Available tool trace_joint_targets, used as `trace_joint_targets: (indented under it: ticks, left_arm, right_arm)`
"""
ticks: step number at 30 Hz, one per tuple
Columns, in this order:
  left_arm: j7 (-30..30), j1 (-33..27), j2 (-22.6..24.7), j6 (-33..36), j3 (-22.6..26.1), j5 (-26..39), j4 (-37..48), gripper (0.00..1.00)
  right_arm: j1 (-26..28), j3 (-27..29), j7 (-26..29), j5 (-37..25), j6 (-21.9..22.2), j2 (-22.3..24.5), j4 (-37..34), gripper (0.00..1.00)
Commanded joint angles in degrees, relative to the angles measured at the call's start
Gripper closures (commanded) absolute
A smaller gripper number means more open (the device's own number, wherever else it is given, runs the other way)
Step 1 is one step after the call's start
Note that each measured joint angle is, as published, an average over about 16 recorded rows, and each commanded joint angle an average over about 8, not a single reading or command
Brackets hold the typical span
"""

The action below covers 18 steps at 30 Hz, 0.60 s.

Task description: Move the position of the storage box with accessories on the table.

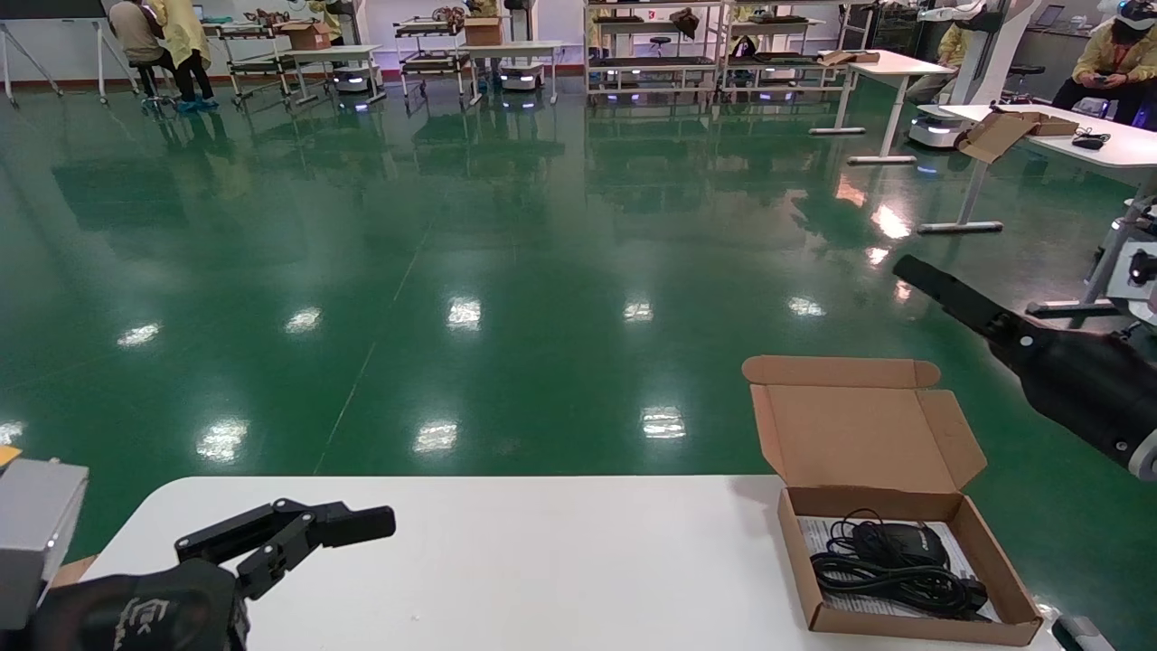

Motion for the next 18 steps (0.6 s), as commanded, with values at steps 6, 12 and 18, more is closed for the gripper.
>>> trace_joint_targets:
  ticks: [6, 12, 18]
  left_arm:
    - [0.0, 0.0, 0.0, 0.0, 0.0, 0.0, 0.0, 0.0]
    - [0.0, 0.0, 0.0, 0.0, 0.0, 0.0, 0.0, 0.0]
    - [0.0, 0.0, 0.0, 0.0, 0.0, 0.0, 0.0, 0.0]
  right_arm:
    - [-3.5, 2.2, -0.8, -1.6, -5.0, 2.3, 7.8, 0.0]
    - [-6.4, 4.2, -1.4, -3.1, -9.3, 4.3, 14.5, 0.0]
    - [-9.4, 6.1, -2.0, -4.5, -13.6, 6.3, 21.2, 0.0]
